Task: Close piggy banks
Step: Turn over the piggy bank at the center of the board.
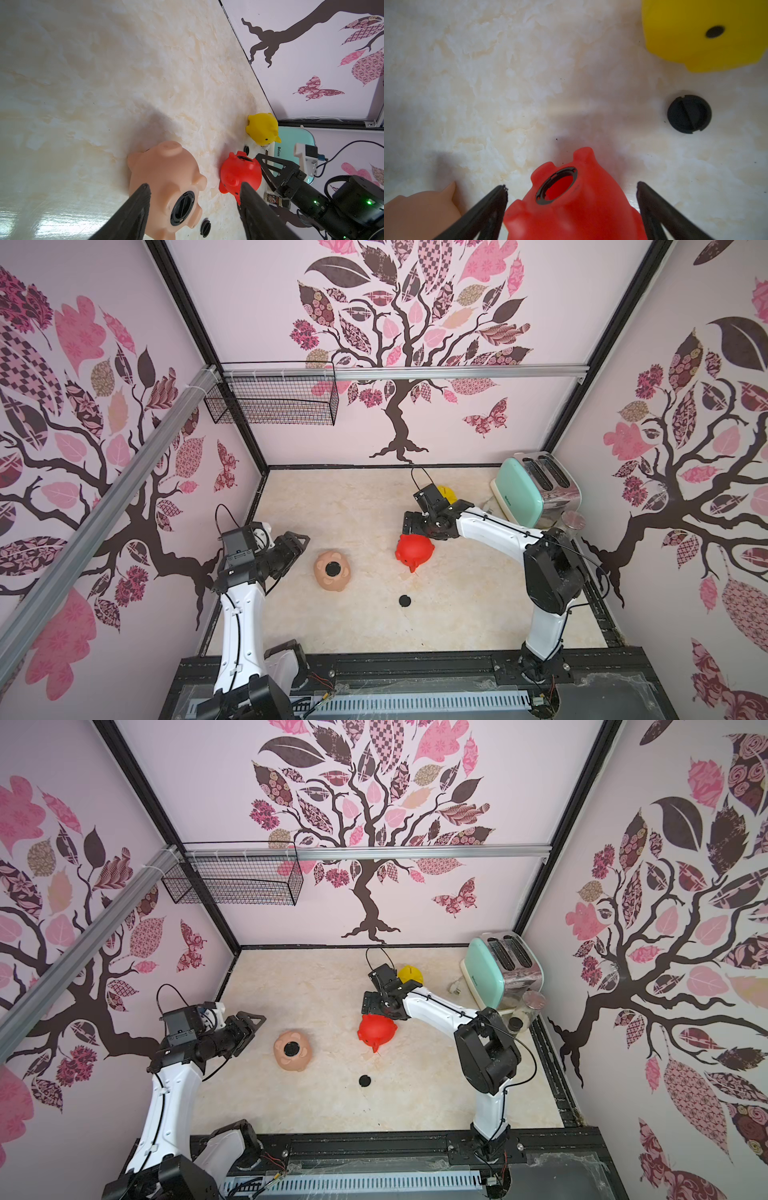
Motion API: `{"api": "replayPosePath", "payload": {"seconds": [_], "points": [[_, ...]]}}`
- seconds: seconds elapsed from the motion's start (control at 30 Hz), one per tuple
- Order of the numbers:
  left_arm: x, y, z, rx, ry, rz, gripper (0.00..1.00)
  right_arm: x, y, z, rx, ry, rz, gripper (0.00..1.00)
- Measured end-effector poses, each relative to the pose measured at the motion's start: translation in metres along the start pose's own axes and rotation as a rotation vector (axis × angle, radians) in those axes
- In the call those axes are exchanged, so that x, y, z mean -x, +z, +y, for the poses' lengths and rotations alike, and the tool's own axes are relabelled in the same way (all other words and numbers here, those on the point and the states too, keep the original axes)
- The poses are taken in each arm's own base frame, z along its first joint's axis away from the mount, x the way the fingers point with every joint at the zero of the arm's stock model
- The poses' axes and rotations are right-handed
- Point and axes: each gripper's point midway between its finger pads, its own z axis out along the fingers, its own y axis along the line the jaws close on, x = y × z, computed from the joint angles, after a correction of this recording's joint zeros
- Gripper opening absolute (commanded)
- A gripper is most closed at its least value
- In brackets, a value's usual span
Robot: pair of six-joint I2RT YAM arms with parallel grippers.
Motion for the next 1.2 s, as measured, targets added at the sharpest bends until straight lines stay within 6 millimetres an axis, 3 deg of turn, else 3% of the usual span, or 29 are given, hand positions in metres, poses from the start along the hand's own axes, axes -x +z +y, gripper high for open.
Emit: {"api": "replayPosePath", "payload": {"seconds": [0.33, 0.8, 1.2], "points": [[0.0, 0.0, 0.0, -0.002, 0.001, 0.001, 0.7, -0.016, 0.002, 0.006, -0.013, -0.086, 0.031, 1.0], [0.0, 0.0, 0.0, -0.002, 0.001, 0.001, 0.7, -0.035, -0.001, 0.0, -0.061, -0.313, 0.087, 1.0], [0.0, 0.0, 0.0, -0.002, 0.001, 0.001, 0.7, -0.029, -0.033, 0.021, 0.01, -0.5, 0.006, 1.0]]}}
